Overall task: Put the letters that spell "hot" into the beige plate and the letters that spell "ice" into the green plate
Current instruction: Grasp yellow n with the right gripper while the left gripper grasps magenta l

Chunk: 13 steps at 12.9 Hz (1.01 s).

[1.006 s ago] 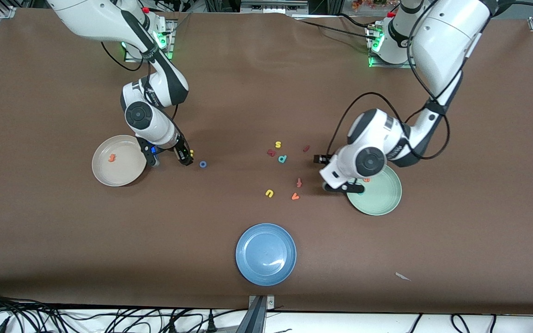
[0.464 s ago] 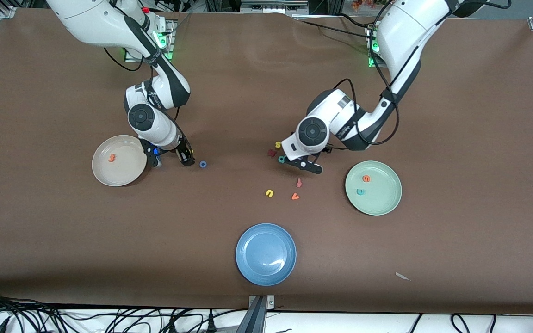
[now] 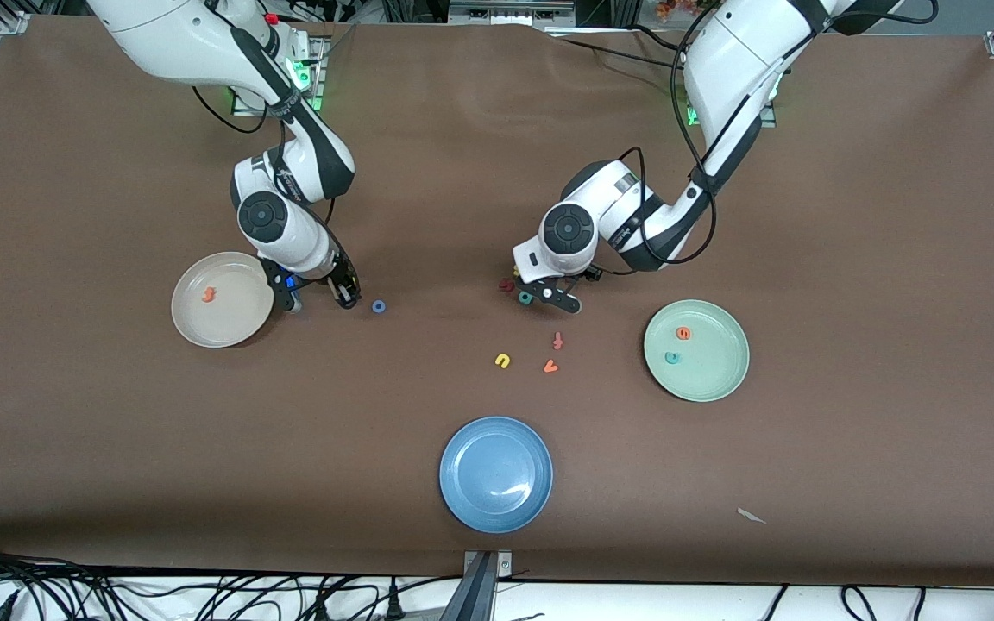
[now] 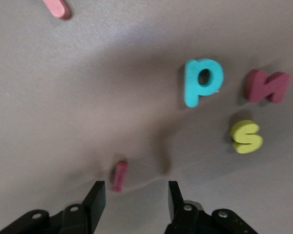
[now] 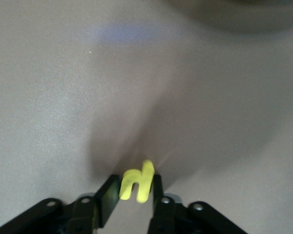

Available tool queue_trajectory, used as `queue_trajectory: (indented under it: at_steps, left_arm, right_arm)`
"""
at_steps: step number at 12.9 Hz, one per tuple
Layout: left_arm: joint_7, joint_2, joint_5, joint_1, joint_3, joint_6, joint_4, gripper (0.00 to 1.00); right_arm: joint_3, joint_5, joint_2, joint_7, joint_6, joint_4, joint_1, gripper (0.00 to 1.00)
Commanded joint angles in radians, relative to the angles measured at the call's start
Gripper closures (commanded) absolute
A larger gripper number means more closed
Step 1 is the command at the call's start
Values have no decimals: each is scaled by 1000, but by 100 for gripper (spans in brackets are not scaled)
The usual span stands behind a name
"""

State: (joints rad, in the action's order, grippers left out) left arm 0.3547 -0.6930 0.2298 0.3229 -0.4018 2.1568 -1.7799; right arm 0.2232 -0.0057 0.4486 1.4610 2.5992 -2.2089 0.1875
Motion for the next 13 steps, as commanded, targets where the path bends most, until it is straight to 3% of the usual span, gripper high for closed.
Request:
queue_trajectory:
  at_steps: [1, 2, 3, 4, 5, 7, 9, 13]
  left_arm:
    - [-23, 3, 51, 1, 3, 11, -7, 42]
    - [-31, 1, 56, 1, 3, 11, -7, 46]
    - [-39, 0, 57, 1, 3, 12, -7, 57]
    - [-51, -6, 66, 1, 3, 12, -6, 95]
    - [-34, -8, 62, 2, 3, 12, -7, 100]
    - [-34, 0, 62, -1, 1, -2, -6, 100]
    - [-43, 26, 60, -10, 1, -46, 8, 100]
    - [-147, 113, 51, -83, 1, -202, 30, 100]
  right_arm:
    - [4, 4, 10, -7, 4, -12, 7, 84]
    - [4, 4, 10, -16, 4, -12, 7, 86]
    - [4, 4, 10, -24, 2, -11, 7, 86]
    - [4, 4, 9, -24, -13, -5, 7, 86]
    - [4, 4, -2, -30, -43, 9, 7, 86]
    - [-5, 4, -48, -74, -210, 75, 6, 86]
    - [-53, 4, -76, -176, -409, 159, 4, 86]
    - [-206, 4, -103, -553, -490, 175, 4, 86]
